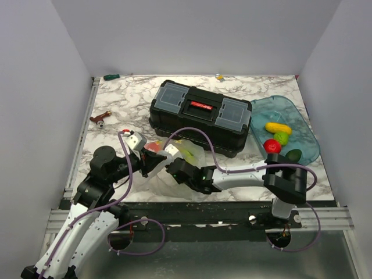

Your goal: Take the fake fruits out of the plastic bag

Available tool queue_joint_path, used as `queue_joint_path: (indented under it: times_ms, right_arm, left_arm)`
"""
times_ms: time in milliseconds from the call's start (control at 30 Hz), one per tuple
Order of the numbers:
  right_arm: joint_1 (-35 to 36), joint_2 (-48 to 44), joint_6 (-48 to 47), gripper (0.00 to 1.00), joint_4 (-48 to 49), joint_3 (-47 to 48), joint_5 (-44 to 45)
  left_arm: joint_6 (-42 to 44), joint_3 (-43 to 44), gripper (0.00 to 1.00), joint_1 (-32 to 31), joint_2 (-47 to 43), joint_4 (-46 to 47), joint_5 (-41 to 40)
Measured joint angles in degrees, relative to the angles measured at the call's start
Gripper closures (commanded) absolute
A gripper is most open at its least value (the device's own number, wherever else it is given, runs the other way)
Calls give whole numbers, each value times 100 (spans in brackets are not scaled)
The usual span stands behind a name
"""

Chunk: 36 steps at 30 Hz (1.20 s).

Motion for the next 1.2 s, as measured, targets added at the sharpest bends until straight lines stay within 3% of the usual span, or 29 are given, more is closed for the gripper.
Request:
queue_joint_path:
  times_ms: [133, 333, 533, 700, 1033, 1200]
  right_arm:
    - [-22, -367, 96, 71, 247, -192, -31]
    - [-4, -658, 118, 52, 372, -229, -57]
    - [-4, -658, 160, 41, -186, -227, -79]
    - [-4, -656, 199, 26, -737, -219, -63]
    - [-4, -153, 240, 23, -1110, 33, -57]
    - [-4, 157, 273, 28, -1172, 190, -61]
  left_arm:
    - [-17, 4, 100, -20, 4, 28, 133]
    - [-13, 4, 100, -9, 44, 20, 103]
    - [-13, 4, 100, -9, 50, 22, 103]
    - [-15, 4, 100, -9, 55, 22, 103]
    - [-15, 4, 100, -9, 57, 20, 103]
    - [-15, 4, 100, -9, 57, 20, 103]
